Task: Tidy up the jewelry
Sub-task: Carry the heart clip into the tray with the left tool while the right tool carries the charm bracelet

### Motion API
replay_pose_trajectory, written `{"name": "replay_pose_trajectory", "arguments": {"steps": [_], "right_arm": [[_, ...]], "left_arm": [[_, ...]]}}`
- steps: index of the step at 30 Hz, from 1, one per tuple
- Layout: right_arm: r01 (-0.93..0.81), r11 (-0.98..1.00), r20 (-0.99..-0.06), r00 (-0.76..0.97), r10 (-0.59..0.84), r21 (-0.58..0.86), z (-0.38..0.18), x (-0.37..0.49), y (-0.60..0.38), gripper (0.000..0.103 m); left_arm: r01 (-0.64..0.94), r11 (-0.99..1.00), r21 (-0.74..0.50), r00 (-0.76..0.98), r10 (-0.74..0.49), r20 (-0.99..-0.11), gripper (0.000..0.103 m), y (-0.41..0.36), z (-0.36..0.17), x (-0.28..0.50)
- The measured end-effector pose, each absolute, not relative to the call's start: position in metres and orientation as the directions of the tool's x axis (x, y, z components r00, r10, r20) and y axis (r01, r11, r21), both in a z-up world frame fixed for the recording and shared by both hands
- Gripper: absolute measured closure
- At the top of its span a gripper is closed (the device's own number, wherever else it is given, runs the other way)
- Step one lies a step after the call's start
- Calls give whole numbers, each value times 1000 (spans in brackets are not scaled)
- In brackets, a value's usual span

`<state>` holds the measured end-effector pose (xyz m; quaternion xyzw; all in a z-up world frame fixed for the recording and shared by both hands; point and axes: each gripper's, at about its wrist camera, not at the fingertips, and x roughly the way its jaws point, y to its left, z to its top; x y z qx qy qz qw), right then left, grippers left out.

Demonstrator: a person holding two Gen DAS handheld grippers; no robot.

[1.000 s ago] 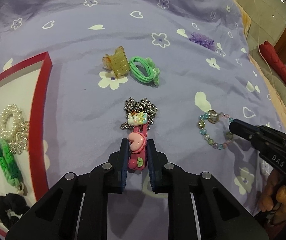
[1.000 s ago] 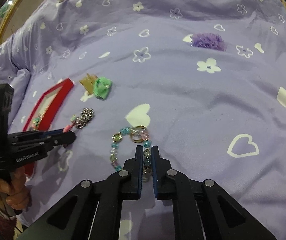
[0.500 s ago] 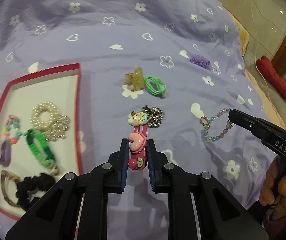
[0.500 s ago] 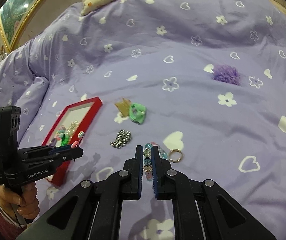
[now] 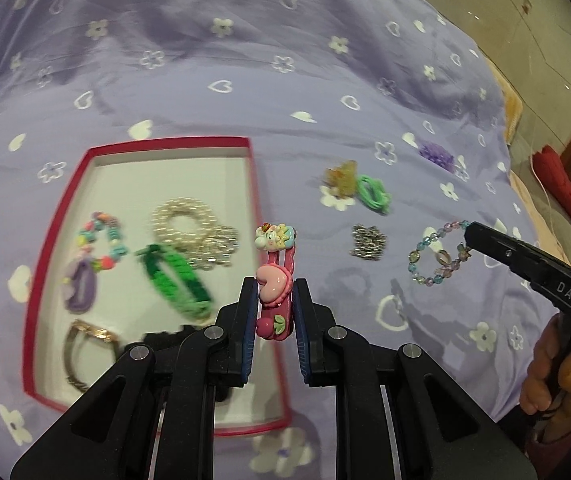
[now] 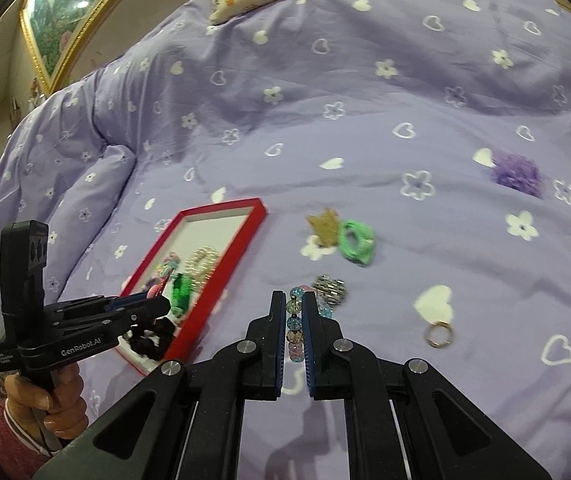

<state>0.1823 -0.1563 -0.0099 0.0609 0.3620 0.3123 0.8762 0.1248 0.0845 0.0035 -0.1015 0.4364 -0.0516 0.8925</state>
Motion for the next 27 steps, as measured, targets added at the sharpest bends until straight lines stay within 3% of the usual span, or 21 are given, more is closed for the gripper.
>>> {"name": "replay_pose_trajectory", "arguments": {"steps": [27], "right_arm": [[-666, 654, -576, 393, 716, 359, 2, 186, -25, 96]], "left_arm": [[-183, 959, -218, 619, -60, -783, 87, 187, -12, 113]]}}
